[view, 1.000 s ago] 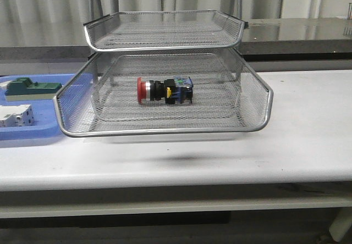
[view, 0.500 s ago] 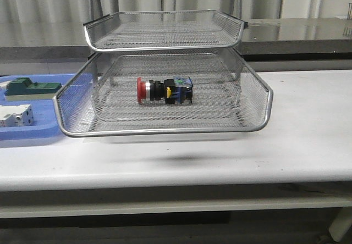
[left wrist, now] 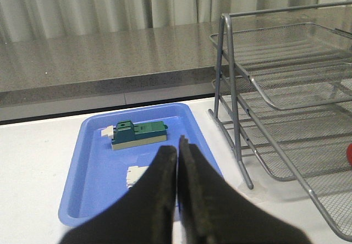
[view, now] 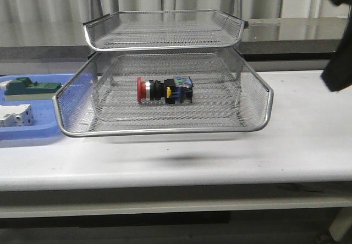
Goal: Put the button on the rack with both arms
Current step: 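Push the middle tray back into the stack with the right gripper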
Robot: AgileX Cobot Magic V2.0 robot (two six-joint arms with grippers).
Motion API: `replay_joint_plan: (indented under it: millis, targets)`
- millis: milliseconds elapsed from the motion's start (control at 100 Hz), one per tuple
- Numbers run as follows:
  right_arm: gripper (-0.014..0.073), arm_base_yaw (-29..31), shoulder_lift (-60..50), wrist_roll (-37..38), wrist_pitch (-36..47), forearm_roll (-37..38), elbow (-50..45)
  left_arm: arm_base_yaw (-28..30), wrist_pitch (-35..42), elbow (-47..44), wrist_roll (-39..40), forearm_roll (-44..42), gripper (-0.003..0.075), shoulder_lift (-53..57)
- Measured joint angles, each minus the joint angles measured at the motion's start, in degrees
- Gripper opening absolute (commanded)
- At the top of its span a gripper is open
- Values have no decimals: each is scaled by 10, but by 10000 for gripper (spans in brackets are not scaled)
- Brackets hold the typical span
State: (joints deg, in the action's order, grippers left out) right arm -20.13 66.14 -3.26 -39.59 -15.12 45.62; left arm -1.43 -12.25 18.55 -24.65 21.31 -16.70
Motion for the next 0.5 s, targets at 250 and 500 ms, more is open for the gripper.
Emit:
replay_joint_plan:
  millis: [250, 500]
  targets:
    - [-67, -95, 101, -1, 91, -7, 0, 0, 0, 0, 0, 0, 4, 0]
    - [-67, -165, 180, -1, 170, -13, 0, 0, 0, 0, 0, 0, 4, 0]
